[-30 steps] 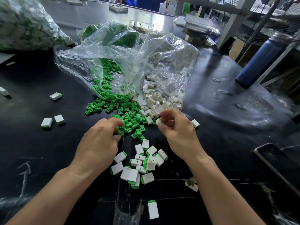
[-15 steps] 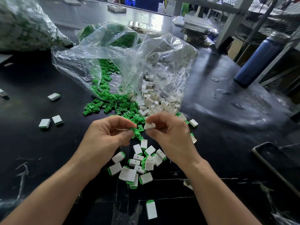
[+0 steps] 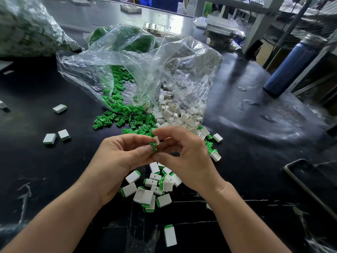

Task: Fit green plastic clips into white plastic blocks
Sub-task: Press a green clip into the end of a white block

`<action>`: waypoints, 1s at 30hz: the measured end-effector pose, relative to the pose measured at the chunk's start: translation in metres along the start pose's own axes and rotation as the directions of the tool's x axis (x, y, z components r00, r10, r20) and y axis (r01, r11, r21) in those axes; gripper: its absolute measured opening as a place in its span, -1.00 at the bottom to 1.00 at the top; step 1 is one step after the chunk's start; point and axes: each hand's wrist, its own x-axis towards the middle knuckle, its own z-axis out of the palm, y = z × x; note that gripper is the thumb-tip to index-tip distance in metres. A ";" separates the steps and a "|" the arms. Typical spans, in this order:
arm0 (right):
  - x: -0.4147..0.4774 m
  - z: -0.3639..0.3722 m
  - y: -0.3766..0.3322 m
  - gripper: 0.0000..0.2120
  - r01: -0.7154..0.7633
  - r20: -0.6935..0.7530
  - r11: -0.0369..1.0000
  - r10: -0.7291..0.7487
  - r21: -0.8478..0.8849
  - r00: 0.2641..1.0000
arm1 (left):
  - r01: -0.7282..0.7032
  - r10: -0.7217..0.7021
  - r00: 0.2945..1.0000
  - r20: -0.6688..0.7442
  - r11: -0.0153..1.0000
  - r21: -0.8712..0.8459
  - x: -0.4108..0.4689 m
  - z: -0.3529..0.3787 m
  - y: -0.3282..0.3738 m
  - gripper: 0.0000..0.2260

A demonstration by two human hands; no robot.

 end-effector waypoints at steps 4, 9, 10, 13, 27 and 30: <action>-0.001 0.002 -0.001 -0.67 0.036 -0.043 0.999 -0.037 -0.037 0.998 | 0.050 -0.050 0.999 0.002 0.999 0.005 0.001 -0.001 -0.001 -0.88; -0.002 0.005 0.000 -0.70 0.061 -0.077 0.995 -0.067 -0.079 0.995 | 0.070 -0.070 0.998 -0.011 0.998 0.009 0.001 -0.001 -0.001 -0.89; -0.002 0.006 0.000 -0.71 0.063 -0.082 0.995 -0.070 -0.083 0.994 | 0.070 -0.070 0.997 -0.016 0.997 0.011 0.001 -0.002 -0.001 -0.89; -0.002 0.006 0.001 -0.75 0.071 -0.105 0.992 -0.082 -0.106 0.991 | 0.072 -0.072 0.997 -0.021 0.997 0.012 0.001 -0.002 -0.001 -0.87; -0.002 0.006 0.001 -0.69 -0.033 -0.071 0.999 0.031 -0.018 0.997 | -0.059 0.079 0.984 -0.157 0.990 0.129 0.005 -0.003 -0.007 -0.73; -0.003 0.006 0.000 -0.67 -0.057 -0.054 0.998 0.056 -0.016 0.997 | -0.098 0.155 0.971 -0.182 0.952 0.289 0.005 -0.005 -0.010 -0.74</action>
